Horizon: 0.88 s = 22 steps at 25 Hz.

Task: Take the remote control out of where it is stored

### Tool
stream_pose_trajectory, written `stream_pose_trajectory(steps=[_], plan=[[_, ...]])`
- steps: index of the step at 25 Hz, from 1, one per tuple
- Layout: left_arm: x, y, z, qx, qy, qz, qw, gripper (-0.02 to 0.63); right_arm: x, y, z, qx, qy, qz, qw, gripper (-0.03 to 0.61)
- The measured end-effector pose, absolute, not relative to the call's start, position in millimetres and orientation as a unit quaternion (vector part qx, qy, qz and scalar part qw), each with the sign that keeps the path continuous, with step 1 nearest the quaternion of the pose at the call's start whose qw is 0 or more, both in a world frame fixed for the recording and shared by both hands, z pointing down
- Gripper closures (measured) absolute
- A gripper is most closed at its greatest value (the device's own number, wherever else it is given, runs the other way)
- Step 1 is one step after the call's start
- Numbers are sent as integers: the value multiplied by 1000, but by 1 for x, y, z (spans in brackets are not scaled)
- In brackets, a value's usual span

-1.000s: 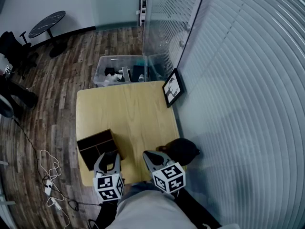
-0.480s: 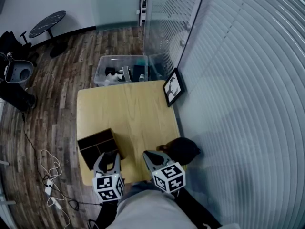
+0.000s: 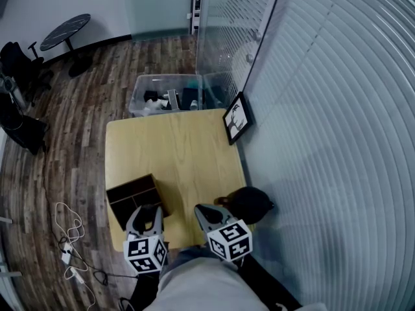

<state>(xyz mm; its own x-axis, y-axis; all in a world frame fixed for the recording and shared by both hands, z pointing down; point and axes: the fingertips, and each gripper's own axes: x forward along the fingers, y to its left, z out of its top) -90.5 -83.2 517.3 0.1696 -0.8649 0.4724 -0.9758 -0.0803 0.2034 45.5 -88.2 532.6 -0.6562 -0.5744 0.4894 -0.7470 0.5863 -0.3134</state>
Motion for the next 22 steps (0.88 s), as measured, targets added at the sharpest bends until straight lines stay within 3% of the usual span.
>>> stream_pose_trajectory(steps=[22], plan=[[-94,-83,513,723,-636,93,254,426,44,-90,540,374,-874,254,177,574]])
